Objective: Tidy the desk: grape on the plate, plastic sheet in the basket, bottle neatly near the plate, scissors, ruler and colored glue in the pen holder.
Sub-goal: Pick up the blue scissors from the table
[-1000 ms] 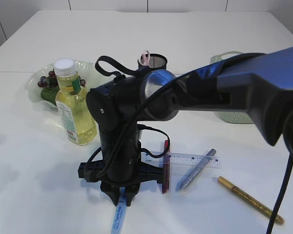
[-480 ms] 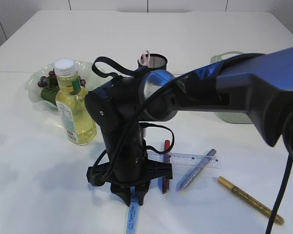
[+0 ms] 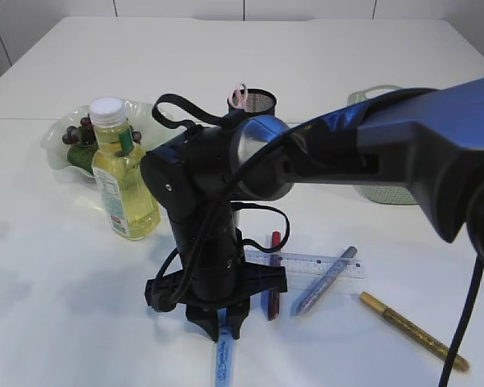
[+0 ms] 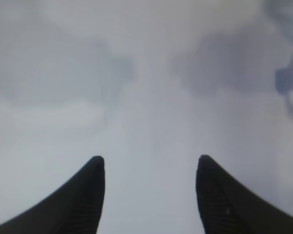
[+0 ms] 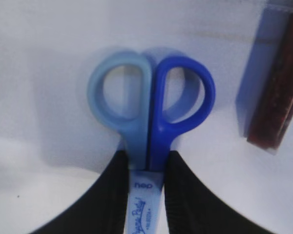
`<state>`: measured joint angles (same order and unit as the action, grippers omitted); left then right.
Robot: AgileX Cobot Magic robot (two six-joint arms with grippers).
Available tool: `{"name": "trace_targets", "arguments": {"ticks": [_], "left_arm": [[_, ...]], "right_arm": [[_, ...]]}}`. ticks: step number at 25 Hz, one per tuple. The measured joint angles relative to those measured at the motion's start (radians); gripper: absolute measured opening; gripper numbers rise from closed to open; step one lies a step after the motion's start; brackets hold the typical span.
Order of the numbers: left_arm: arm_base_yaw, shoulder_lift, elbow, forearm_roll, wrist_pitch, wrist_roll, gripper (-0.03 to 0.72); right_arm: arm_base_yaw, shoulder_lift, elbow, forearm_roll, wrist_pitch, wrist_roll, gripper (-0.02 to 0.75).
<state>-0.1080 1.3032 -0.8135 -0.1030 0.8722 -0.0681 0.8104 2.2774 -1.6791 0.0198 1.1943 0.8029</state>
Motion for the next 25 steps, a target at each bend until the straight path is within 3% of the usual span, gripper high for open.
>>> {"name": "trace_targets", "arguments": {"ticks": [25], "left_arm": [[0.000,0.000,0.000,0.000,-0.008,0.000,0.434]], "right_arm": [[-0.004,0.024,-0.140,-0.005,0.017,-0.156,0.191]]}}
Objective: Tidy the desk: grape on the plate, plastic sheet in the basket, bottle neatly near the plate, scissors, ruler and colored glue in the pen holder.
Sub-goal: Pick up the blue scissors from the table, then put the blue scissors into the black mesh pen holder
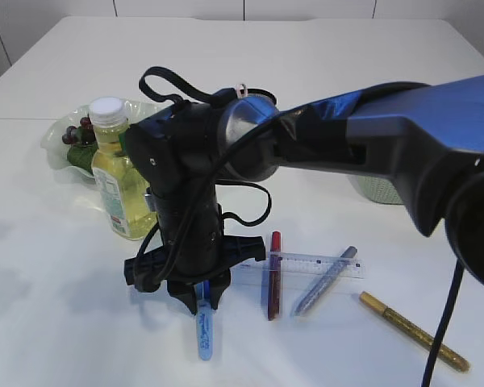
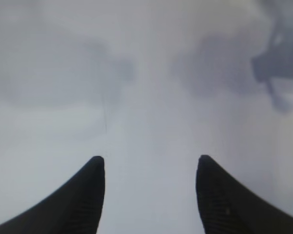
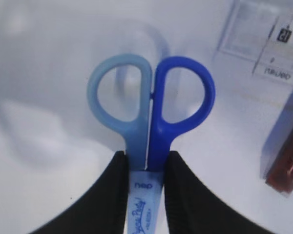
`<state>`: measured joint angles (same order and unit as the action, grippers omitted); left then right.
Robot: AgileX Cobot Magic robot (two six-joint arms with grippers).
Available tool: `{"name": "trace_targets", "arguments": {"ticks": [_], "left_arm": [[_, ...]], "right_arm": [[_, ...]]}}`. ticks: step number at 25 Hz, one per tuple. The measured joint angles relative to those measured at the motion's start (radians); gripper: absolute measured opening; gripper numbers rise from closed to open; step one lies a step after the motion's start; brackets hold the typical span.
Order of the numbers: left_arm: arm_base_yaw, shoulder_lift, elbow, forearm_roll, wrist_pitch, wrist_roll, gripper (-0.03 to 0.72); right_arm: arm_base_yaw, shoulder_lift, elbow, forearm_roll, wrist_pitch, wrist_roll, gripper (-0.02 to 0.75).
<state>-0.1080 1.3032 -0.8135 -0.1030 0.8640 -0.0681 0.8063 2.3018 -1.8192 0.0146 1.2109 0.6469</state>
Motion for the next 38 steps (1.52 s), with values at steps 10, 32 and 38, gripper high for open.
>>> {"name": "trace_targets", "arguments": {"ticks": [10,32,38], "left_arm": [[0.000,0.000,0.000,0.000,-0.004,0.000,0.434],[0.000,0.000,0.000,-0.020,-0.002,0.000,0.434],[0.000,0.000,0.000,-0.022,0.028,0.000,0.434]], "right_arm": [[-0.113,-0.007,-0.048,0.055,0.000,-0.099,0.159],[-0.397,-0.170,-0.200,0.105,-0.036,-0.343,0.158],[-0.455,-0.170,-0.254,0.232,-0.139,-0.535,0.157]]}}
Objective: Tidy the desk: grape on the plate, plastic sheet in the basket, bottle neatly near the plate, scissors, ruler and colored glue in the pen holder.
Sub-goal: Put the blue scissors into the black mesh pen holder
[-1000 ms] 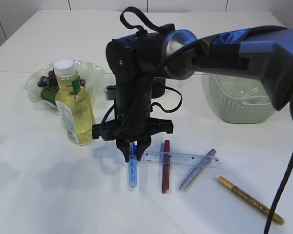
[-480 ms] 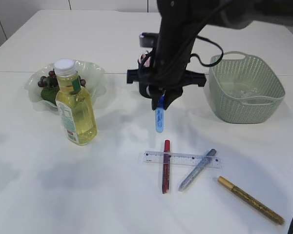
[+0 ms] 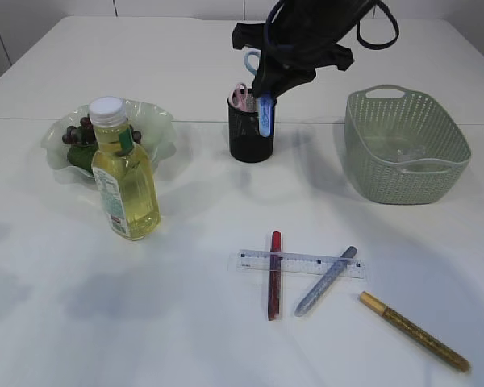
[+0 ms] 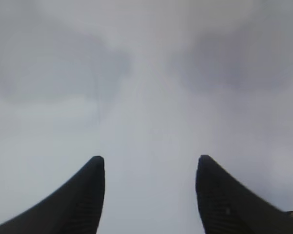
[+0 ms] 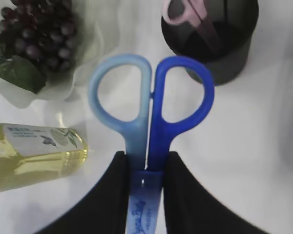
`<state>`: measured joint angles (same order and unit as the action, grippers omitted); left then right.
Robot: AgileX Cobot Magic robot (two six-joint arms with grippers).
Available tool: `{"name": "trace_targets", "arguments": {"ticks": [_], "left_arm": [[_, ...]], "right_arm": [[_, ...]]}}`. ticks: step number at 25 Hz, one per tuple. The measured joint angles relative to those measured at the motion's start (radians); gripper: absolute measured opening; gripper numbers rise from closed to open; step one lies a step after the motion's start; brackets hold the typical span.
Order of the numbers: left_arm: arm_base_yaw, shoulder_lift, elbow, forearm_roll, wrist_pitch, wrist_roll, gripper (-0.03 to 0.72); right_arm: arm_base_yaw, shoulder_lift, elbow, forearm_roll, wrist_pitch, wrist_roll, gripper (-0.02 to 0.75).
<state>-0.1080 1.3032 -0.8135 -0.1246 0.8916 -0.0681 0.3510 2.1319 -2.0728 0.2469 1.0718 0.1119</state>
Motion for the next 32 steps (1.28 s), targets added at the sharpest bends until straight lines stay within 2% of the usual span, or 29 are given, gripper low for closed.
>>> {"name": "trace_targets", "arguments": {"ticks": [3,10,20,32], "left_arm": [[0.000,0.000,0.000,0.000,0.016,0.000,0.434],[0.000,0.000,0.000,-0.008,0.032,0.000,0.434],[0.000,0.000,0.000,-0.010,0.034,0.000,0.434],[0.000,0.000,0.000,-0.010,0.038,0.000,0.434]], "right_arm": [[-0.026,0.000,-0.002,0.073,-0.064,-0.104,0.157],[-0.073,0.000,-0.002,0.147,-0.252,-0.318,0.157],[-0.078,0.062,-0.005,0.302,-0.521,-0.625,0.157],[-0.078,0.217,-0.005,0.433,-0.769,-0.787,0.156]]}}
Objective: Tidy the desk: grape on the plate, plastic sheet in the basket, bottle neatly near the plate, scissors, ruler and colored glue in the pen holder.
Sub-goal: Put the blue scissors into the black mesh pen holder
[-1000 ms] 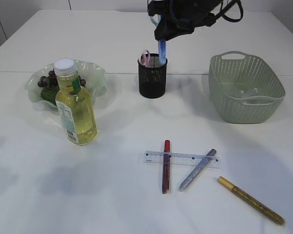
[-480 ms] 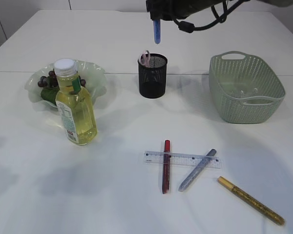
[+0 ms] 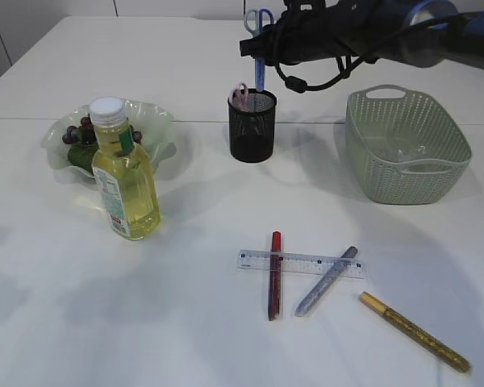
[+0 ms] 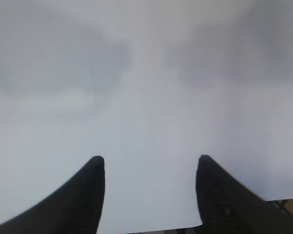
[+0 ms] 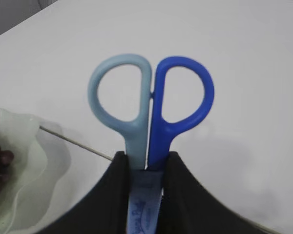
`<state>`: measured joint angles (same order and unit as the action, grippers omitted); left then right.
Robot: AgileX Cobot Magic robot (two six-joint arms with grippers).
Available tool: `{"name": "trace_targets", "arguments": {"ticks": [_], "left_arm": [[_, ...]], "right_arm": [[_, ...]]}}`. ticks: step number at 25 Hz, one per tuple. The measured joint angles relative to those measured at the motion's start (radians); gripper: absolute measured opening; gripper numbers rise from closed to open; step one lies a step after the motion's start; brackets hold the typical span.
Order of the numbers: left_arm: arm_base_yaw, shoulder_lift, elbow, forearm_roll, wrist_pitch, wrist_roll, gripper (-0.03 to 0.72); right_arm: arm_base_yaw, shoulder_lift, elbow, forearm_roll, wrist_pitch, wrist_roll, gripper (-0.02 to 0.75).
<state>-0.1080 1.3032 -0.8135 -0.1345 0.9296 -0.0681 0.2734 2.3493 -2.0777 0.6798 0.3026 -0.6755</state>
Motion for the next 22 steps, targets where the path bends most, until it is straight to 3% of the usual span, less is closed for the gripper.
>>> {"name": "trace_targets", "arguments": {"ticks": [11,17,22], "left_arm": [[0.000,0.000,0.000,-0.001,0.000,0.000,0.434],[0.000,0.000,0.000,-0.001,0.000,0.000,0.434],[0.000,0.000,0.000,-0.001,0.000,0.000,0.434]], "right_arm": [[0.000,0.058,0.000,0.084,-0.058,-0.006,0.166],[0.000,0.058,0.000,0.084,-0.028,-0.008,0.281],[0.000,0.058,-0.001,0.084,-0.022,-0.008,0.313]]}}
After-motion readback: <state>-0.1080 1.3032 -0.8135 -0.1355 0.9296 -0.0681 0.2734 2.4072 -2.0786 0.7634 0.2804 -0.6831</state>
